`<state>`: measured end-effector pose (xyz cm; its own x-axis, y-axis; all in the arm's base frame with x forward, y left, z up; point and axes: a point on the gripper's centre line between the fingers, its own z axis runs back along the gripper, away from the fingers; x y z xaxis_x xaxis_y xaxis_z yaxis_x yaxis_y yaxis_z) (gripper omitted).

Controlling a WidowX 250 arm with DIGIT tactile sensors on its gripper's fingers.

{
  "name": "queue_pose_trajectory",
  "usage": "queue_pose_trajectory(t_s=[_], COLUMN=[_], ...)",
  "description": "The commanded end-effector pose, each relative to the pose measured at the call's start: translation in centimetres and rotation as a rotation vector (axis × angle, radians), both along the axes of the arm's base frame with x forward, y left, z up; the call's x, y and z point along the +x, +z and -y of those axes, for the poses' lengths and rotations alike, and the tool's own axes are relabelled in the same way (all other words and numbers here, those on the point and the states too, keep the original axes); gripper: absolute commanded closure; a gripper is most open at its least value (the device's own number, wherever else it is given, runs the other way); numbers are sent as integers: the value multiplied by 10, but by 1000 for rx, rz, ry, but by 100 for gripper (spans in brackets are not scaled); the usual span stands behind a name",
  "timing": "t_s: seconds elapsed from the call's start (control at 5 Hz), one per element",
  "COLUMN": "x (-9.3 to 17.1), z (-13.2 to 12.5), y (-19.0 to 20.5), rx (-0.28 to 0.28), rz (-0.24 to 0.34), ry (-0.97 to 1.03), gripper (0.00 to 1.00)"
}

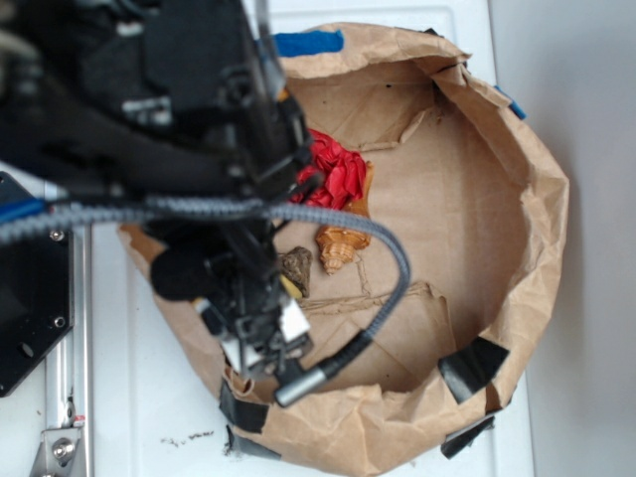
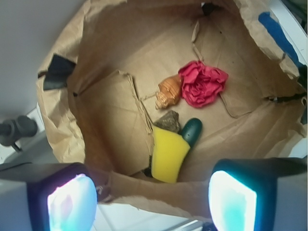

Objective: Grab the green sponge.

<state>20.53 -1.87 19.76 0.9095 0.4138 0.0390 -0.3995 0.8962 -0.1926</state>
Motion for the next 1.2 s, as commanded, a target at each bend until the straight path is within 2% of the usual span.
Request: queue_pose_trajectory(t_s=[0.0, 0.2, 0.4, 0.6, 0.8, 1.0], x=[1, 1, 2, -4, -4, 21], z=[-8, -8, -11, -12, -17, -21], y=[5, 5, -28, -46, -66, -83], rx=[-1, -1, 13, 19, 28, 49], rz=[20, 20, -15, 17, -12, -37], ry=[21, 21, 11, -18, -9, 9], gripper=[0, 0, 0, 0, 0, 0])
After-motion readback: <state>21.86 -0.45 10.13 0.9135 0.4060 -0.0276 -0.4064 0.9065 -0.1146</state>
